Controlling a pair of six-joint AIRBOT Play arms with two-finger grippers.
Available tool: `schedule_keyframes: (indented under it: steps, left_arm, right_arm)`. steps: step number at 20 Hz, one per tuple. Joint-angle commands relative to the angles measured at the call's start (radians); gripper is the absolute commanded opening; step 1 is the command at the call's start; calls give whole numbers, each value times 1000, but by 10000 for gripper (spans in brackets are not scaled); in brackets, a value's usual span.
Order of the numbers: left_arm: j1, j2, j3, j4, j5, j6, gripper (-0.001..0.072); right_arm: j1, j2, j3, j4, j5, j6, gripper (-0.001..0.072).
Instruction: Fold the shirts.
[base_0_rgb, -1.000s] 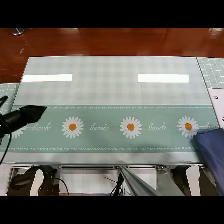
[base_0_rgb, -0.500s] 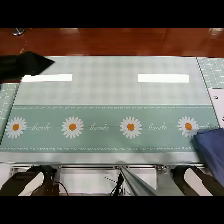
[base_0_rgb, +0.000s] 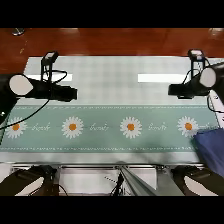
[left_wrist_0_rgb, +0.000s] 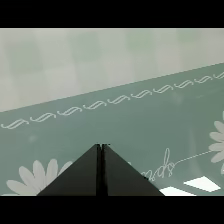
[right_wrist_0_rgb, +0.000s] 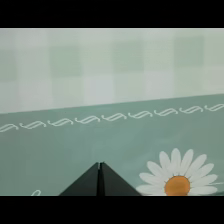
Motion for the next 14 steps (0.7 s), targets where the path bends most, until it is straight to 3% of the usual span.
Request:
schedule_keyframes:
  steps: [1,14]
  left_arm:
    - [0,-9,-33,65,20,-34,24]
    - [0,-9,-33,65,20,-34,24]
  right_arm:
    - [21,-32,-31,-61,43,36,26]
    - [21,-31,-31,-61,51,36,26]
